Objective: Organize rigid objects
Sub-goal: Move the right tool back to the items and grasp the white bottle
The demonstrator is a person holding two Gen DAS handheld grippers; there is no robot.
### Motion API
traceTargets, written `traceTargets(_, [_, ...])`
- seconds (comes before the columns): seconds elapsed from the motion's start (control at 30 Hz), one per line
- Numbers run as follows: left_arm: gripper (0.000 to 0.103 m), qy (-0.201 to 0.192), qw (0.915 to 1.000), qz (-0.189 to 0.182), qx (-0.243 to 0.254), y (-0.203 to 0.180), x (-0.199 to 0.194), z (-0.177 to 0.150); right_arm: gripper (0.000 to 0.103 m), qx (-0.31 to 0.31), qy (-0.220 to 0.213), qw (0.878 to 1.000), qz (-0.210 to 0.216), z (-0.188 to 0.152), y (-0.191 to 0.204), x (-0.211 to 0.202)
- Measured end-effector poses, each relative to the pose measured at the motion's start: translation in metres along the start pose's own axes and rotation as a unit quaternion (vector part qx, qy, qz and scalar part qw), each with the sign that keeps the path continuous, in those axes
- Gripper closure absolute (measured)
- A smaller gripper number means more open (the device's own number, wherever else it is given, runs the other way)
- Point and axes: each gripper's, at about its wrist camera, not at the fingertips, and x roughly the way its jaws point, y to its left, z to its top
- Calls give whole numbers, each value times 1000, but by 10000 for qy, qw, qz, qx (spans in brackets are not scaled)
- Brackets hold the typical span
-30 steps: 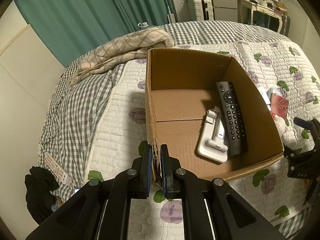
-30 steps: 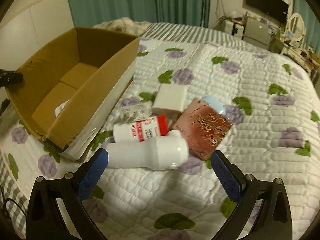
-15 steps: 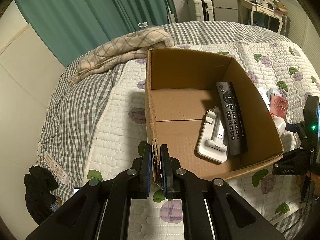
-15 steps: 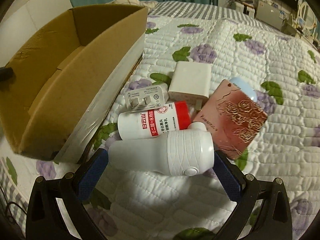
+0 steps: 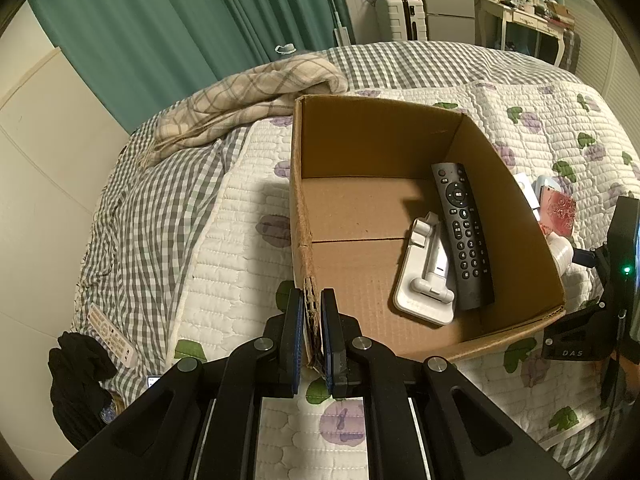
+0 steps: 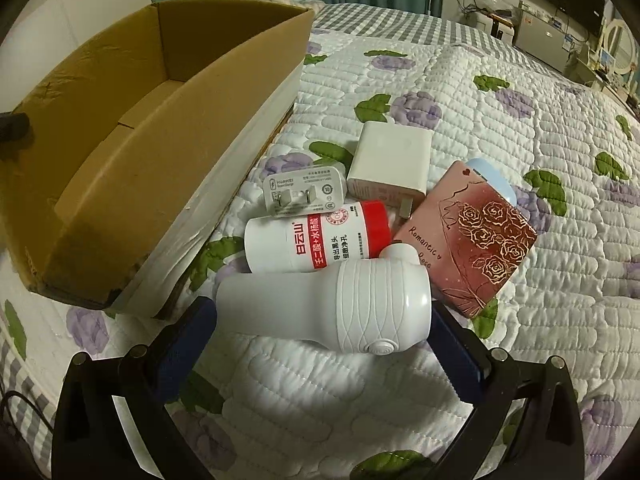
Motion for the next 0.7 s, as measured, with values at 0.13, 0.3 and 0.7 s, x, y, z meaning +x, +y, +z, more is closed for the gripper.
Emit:
traceTargets(0.13, [96,0,10000,-11,-1,-1,0,0,36,86,-116,9999,-69,-3,-3,-9])
traceTargets(0.3, [96,-3,10000,-5,3,-3,0,0,55,218,-39,9997,78,-3,-9,-8])
traceTargets(0.7, [96,6,10000,6,5,-3,-1,-1,81,313,-453,9983,199,-1,-12,-28])
